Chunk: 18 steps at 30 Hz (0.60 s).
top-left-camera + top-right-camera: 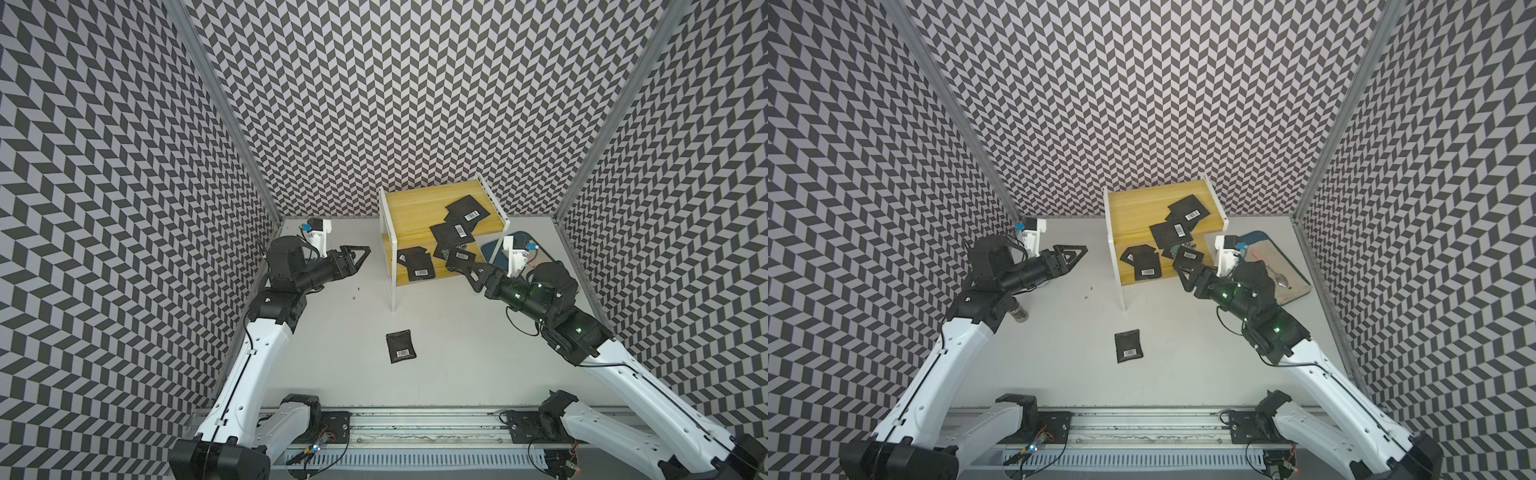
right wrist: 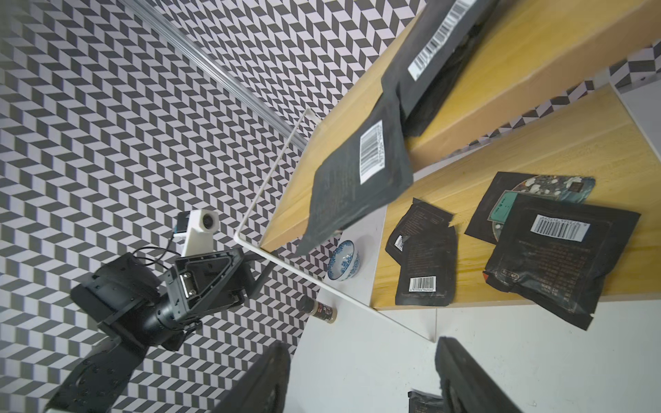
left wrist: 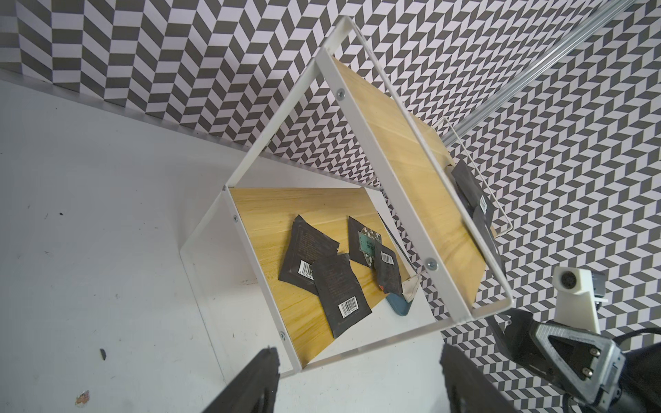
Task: Remove the tea bags from the shelf
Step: Pick up the tea bag from the shelf.
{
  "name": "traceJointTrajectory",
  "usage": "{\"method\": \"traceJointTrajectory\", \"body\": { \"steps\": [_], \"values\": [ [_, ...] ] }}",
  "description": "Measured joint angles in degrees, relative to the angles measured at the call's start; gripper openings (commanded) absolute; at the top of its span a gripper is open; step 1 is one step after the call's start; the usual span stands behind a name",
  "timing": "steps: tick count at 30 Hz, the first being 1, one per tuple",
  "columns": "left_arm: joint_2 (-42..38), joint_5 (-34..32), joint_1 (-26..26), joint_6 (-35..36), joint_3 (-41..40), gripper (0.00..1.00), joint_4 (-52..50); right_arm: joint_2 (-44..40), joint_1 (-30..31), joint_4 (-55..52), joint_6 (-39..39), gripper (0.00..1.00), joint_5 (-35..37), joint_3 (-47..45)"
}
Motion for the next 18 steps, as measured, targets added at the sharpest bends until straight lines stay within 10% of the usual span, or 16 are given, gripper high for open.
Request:
{"method": "traceJointTrajectory", "body": {
  "steps": [18],
  "values": [
    [0.0, -0.02, -1.33, -1.07, -0.31, 0.75, 0.11, 7.91, -8.09, 6.97, 14.25, 0.58, -12.72, 2.54]
  ]
}}
